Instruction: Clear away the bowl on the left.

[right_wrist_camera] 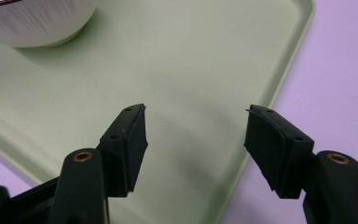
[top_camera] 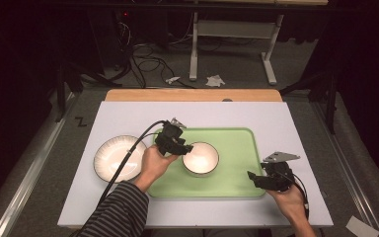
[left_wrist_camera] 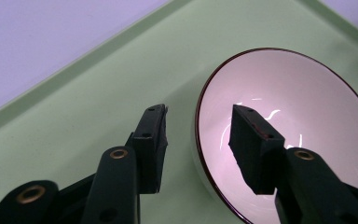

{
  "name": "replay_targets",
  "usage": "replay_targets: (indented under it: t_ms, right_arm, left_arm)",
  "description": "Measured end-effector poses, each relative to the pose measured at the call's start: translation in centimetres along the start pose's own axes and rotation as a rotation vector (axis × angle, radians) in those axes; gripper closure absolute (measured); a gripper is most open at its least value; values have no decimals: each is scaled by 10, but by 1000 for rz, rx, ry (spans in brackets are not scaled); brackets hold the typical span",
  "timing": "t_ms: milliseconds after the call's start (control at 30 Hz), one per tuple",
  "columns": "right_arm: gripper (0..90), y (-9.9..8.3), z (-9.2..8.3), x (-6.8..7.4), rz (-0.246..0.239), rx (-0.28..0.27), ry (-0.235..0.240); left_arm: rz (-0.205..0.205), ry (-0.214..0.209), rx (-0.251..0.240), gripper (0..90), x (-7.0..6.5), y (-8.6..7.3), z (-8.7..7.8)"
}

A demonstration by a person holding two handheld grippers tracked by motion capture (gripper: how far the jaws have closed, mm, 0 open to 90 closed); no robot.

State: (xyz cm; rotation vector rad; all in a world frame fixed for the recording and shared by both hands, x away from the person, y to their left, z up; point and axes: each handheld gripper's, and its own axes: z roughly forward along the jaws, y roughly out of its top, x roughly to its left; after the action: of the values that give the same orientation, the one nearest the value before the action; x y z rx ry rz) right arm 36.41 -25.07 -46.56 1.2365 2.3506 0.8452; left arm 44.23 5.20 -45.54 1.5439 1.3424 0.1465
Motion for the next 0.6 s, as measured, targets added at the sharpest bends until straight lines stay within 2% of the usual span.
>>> replay_targets:
  t_ms: [67, 300, 600]
  right_arm:
    - [404, 1, 1, -1, 1, 3, 0]
    - [404, 2, 3, 0, 1, 2, 12]
    - [404, 3, 5, -1, 4, 12, 25]
  left_arm:
    - [10, 1, 4, 563, 1, 1, -2]
    - [-5, -10, -20, 557, 0, 3, -13]
    - [6, -14, -33, 547, 3, 8, -26]
